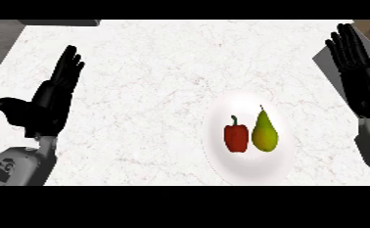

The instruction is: Pick the bell pepper from the plate and place it in the cardboard box

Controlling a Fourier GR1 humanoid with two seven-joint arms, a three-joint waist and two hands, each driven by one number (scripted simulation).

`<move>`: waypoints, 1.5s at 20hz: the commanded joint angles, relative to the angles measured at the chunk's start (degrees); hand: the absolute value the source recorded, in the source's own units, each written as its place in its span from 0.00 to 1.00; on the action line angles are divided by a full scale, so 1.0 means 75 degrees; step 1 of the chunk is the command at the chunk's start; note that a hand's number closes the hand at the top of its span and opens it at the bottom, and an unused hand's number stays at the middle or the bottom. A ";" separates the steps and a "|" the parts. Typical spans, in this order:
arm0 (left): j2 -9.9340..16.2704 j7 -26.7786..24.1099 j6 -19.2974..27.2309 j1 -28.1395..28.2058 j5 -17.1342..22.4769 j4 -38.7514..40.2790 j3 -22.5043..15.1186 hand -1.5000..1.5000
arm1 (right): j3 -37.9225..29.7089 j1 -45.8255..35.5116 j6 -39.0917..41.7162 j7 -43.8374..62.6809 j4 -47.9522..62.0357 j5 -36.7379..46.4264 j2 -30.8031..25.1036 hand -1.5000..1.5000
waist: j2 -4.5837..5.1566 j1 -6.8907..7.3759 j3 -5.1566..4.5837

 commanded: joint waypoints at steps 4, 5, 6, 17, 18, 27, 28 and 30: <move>0.0729 -0.0454 -0.0779 0.0023 -0.0604 -0.0133 -0.0213 0.50 | -0.1674 0.0957 0.0395 -0.0685 -0.0661 -0.1653 0.0171 0.00 | -0.0245 -0.0467 0.0117; 0.1005 -0.0651 -0.1100 0.0075 -0.0563 -0.0104 -0.0126 0.50 | -0.2061 0.1106 0.0542 -0.0645 -0.0913 -0.2128 0.0122 0.00 | -0.0297 -0.0649 0.0115; 0.1122 -0.0723 -0.1146 0.0022 -0.0809 -0.0285 -0.0306 0.50 | -0.2417 0.1398 0.0641 -0.0921 -0.0723 -0.2456 0.0286 0.00 | -0.0314 -0.0770 0.0140; 0.0482 -0.0965 -0.1898 -0.0143 -0.1064 0.0033 -0.0591 0.50 | -0.1397 0.3468 0.1084 -0.4248 -0.0197 0.1143 0.0187 0.00 | -0.0163 -0.0133 0.0103; 0.0537 -0.1142 -0.1942 0.0055 -0.1081 -0.0003 -0.0519 0.50 | -0.1379 0.3522 0.1025 -0.4176 -0.0353 0.1337 0.0036 0.00 | -0.0167 -0.0118 0.0100; 0.0280 -0.1204 -0.2144 -0.0207 -0.1207 0.0470 -0.0508 0.50 | -0.0181 0.3696 0.1223 -0.1486 -0.2662 0.3144 -0.1594 0.00 | -0.0161 -0.0174 0.0075; 0.0363 -0.1039 -0.2238 -0.0441 -0.1079 0.0389 -0.0330 0.50 | 0.0009 0.3551 0.1258 -0.1142 -0.2691 0.3364 -0.1638 0.00 | -0.0157 -0.0128 0.0081; 0.0490 -0.1037 -0.2237 -0.0198 -0.1073 0.0274 -0.0168 0.50 | 0.0058 0.3983 0.1467 -0.0327 -0.3864 0.3314 -0.1895 0.00 | -0.0196 -0.0207 0.0077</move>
